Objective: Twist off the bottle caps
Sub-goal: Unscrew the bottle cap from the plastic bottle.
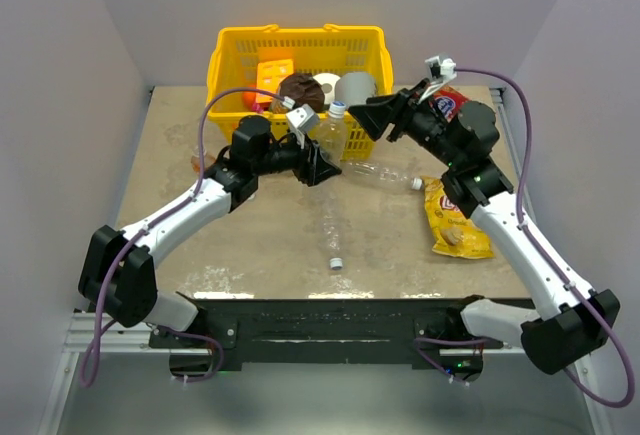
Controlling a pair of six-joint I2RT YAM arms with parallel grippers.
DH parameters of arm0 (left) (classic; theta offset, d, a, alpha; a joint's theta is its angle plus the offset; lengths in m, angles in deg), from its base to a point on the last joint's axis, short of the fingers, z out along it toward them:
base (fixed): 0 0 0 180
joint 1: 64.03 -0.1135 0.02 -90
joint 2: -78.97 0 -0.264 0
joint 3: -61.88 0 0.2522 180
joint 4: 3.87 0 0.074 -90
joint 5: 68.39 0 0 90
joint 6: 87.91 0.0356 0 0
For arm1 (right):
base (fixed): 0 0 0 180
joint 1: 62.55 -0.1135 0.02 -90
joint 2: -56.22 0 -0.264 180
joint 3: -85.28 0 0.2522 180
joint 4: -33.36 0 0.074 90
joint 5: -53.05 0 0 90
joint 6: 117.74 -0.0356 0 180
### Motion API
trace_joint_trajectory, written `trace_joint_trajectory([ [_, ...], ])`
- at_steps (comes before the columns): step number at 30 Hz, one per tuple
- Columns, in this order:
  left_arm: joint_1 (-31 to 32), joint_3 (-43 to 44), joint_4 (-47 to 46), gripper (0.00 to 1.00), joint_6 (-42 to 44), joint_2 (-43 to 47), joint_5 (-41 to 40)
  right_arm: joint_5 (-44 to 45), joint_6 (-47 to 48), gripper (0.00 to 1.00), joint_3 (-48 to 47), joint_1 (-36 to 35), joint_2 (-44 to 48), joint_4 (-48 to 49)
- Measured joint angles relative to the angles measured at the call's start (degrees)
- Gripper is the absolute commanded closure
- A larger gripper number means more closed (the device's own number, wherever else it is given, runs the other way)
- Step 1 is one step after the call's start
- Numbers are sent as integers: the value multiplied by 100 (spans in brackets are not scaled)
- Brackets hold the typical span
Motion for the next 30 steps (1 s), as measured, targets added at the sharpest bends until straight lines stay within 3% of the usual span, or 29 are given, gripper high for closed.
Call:
trace_joint_trajectory([
  [3, 0, 0, 0, 72, 0, 0, -168, 376, 52, 41, -39, -127, 46, -157],
  [12, 11, 0, 0, 72, 0, 0, -284, 1080, 205, 41, -190, -588, -291, -573],
  [30, 160, 0, 11, 73, 44, 0, -389, 1558, 267, 43, -280, -929, -483, -647],
])
